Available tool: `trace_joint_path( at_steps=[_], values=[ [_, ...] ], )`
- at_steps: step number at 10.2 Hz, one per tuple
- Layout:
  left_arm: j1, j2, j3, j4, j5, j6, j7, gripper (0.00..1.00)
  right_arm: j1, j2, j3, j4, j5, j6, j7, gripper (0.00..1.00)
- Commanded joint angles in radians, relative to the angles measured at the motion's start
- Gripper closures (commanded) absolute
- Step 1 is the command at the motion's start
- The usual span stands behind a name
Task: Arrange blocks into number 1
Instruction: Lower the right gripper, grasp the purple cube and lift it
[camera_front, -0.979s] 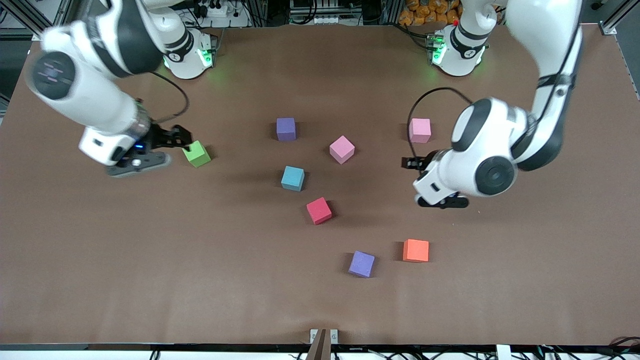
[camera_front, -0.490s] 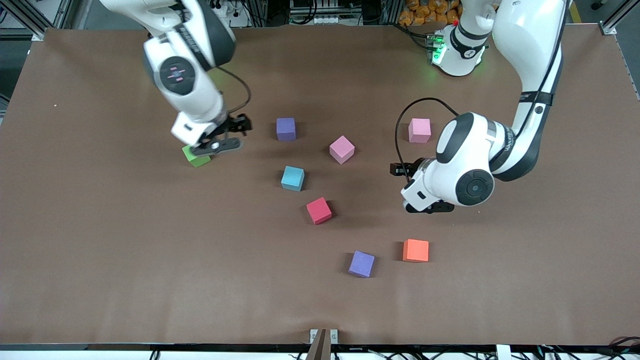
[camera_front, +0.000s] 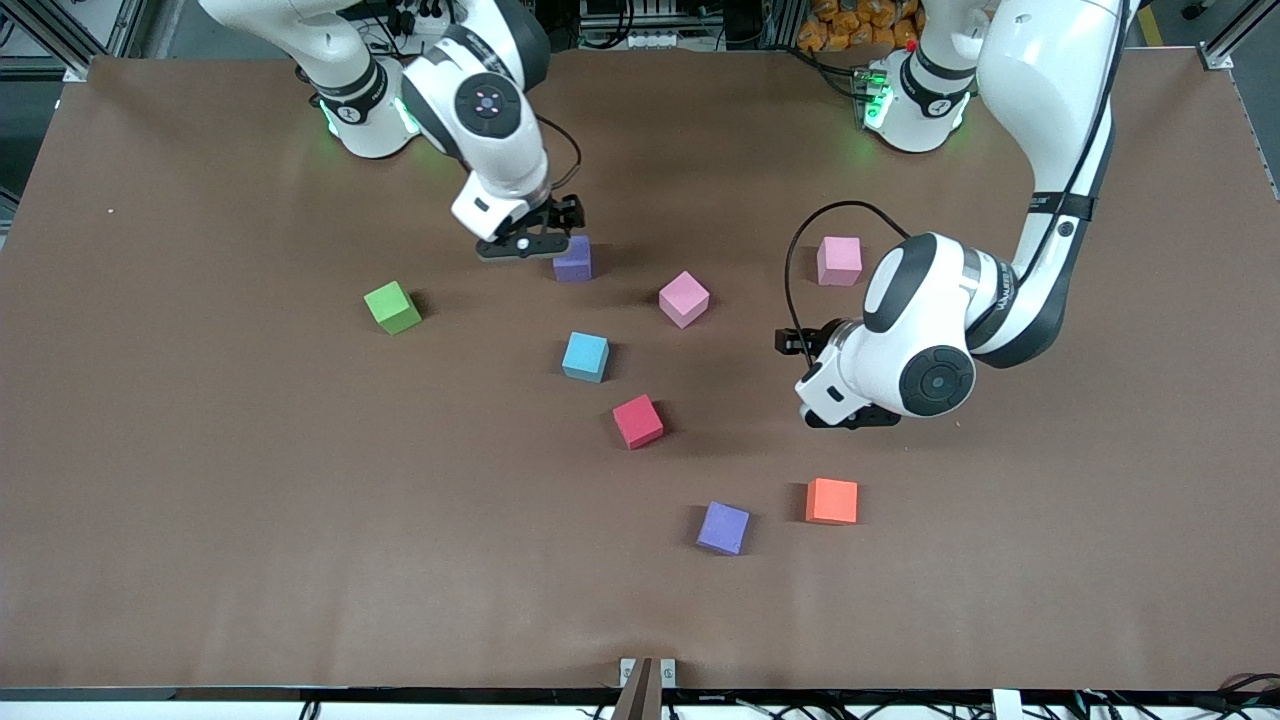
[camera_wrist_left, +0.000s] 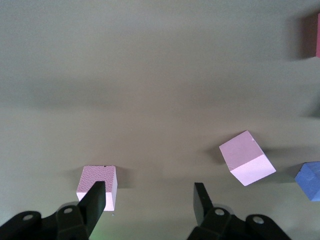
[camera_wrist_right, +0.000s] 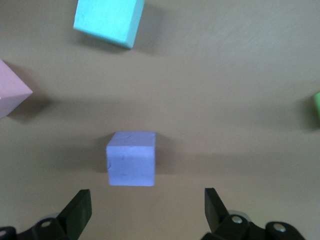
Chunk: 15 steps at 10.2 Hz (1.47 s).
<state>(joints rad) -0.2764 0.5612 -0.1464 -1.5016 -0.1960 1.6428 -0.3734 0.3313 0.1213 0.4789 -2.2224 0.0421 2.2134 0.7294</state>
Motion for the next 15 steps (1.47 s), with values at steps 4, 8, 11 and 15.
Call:
trace_joint_path(
  at_steps=[4,8,11,15],
  values=[
    [-0.003,0.009,0.005,0.017,-0.022,0.005,-0.016,0.21,0.067,0.15,-0.002,0.006,-0.017,0.127,0.104,0.0],
    [-0.004,0.016,0.005,0.017,-0.022,0.005,-0.016,0.21,0.067,0.187,-0.003,0.006,-0.099,0.127,0.122,0.0],
    [-0.006,0.016,0.007,0.017,-0.02,0.005,-0.016,0.21,0.067,0.224,-0.003,0.006,-0.133,0.155,0.128,0.0],
    [-0.007,0.017,0.007,0.017,-0.019,0.005,-0.016,0.21,0.066,0.273,-0.006,0.006,-0.151,0.201,0.128,0.07]
  ],
)
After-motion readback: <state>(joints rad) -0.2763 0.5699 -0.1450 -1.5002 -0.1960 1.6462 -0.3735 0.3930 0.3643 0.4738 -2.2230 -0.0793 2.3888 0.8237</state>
